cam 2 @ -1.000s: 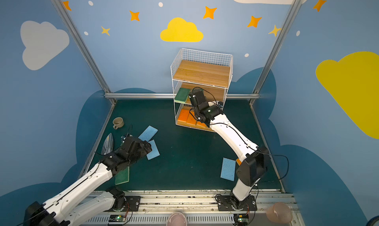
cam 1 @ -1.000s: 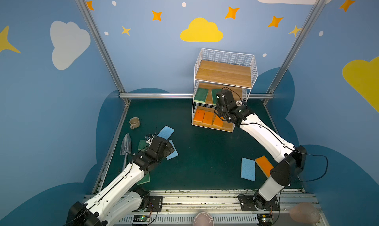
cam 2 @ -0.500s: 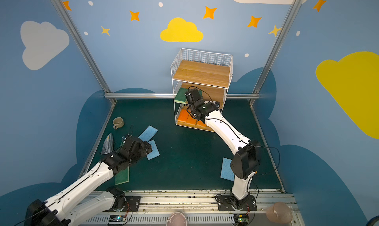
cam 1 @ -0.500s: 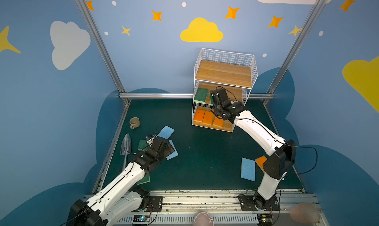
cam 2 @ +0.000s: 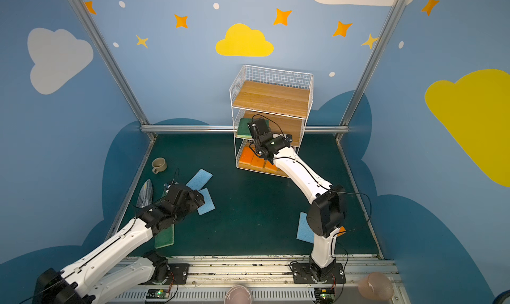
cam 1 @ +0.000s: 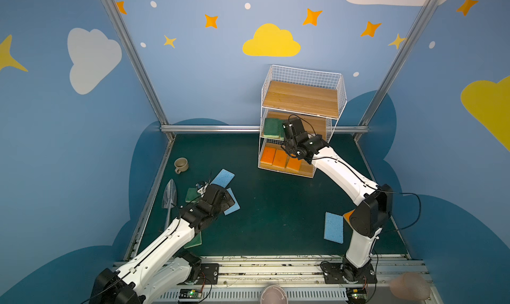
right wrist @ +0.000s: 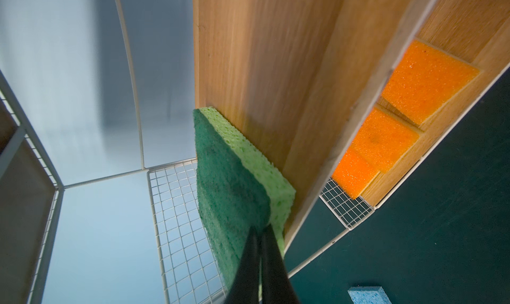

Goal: Arrange cleaning sponges on a shelf
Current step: Place the cleaning sponge at the shelf.

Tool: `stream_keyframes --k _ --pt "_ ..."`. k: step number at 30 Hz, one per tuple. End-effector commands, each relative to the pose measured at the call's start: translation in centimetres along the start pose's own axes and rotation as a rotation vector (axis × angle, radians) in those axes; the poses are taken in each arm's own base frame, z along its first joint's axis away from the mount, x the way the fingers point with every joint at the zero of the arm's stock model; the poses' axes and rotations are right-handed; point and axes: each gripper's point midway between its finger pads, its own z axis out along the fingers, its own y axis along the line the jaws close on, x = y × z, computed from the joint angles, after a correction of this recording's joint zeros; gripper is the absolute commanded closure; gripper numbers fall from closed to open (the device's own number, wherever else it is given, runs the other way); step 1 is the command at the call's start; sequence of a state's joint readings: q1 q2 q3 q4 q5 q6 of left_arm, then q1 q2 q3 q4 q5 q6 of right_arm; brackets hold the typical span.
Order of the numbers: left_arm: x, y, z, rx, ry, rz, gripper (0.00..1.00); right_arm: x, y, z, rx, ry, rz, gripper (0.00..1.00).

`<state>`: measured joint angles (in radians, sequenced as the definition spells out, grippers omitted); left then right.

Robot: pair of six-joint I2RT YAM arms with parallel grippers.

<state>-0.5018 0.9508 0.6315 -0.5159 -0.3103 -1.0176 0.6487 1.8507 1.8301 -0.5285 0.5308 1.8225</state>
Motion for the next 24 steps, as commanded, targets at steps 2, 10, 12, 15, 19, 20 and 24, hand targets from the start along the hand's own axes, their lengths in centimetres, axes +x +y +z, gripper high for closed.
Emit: stream_keyframes --k 2,10,12,15,19,20,24 --pt "0.1 0.5 0.2 -0.012 0.001 0.002 0.00 0.7 0.8 0.0 -0.027 0.032 -0.016 1.00" --pt "0.0 0.5 0.3 -0.016 -0.002 0.001 0.00 1.8 0.8 -0.1 -0.040 0.069 -0.032 1.00" --pt "0.1 0.6 0.3 -0.019 -0.002 0.001 0.00 2.2 0.7 0.0 -0.041 0.081 -0.032 1.00" --pt "0.1 0.7 0.3 -0.020 -0.003 0.001 0.00 2.6 0.4 0.0 -0.039 0.095 -0.035 1.00" --pt "-0.1 0.6 0.2 -0.018 -0.011 0.002 0.00 3.5 0.1 0.0 -0.040 0.116 -0.041 1.00" --pt "-0.1 0.6 0.2 -0.019 -0.012 0.002 0.00 3.6 0.0 0.0 -0.040 0.119 -0.043 1.00" --pt "-0.2 0.7 0.0 -0.017 -0.016 0.001 0.00 4.3 -0.2 0.0 -0.045 0.132 -0.053 1.00"
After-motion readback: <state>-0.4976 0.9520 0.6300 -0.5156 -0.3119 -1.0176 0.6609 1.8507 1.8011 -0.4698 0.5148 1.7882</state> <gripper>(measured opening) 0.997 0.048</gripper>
